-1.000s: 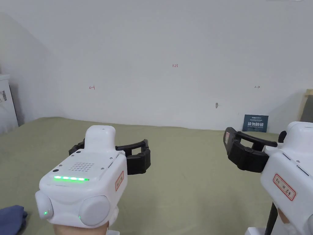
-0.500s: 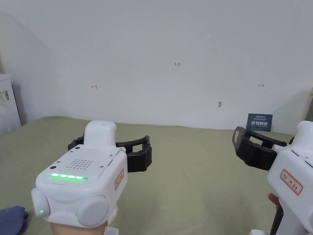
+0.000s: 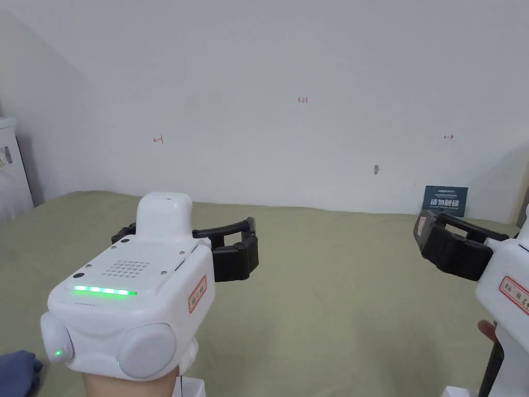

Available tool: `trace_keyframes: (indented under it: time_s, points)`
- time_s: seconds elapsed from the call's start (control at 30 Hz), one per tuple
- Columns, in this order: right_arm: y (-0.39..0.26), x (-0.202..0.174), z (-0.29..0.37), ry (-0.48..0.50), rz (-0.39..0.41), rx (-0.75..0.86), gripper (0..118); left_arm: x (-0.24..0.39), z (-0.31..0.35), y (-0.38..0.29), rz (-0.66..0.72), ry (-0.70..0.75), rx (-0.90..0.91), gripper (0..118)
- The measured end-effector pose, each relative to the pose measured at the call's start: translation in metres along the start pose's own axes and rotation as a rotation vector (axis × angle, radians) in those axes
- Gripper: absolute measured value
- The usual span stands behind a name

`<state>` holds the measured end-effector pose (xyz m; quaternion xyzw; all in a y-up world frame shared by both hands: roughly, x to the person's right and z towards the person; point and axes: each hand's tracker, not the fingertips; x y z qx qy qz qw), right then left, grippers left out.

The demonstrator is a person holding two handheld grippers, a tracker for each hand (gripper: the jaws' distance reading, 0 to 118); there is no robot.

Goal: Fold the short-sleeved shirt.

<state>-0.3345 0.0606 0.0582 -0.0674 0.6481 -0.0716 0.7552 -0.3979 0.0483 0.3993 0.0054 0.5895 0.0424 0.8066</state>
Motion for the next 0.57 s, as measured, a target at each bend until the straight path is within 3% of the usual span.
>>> trace_keyframes:
  time_s: [0.17,0.23,0.33,0.47,0.57]
  points:
    - [0.002,-0.009,-0.001,-0.042,0.086,-0.009,118,0.000,-0.003,-0.002,-0.004,0.014,-0.013,116]
    - [0.001,-0.013,-0.002,-0.106,0.079,-0.024,118,-0.002,-0.005,-0.005,0.010,0.014,-0.015,116]
    - [-0.005,-0.012,-0.008,-0.119,0.056,-0.028,118,-0.003,-0.005,-0.006,0.033,0.006,-0.022,116]
    - [-0.020,-0.012,-0.007,-0.100,0.035,-0.013,118,-0.004,-0.008,-0.008,0.012,0.018,-0.021,116]
    - [-0.033,-0.013,-0.007,-0.023,0.133,0.064,118,-0.006,-0.011,-0.009,0.014,0.018,-0.022,116]
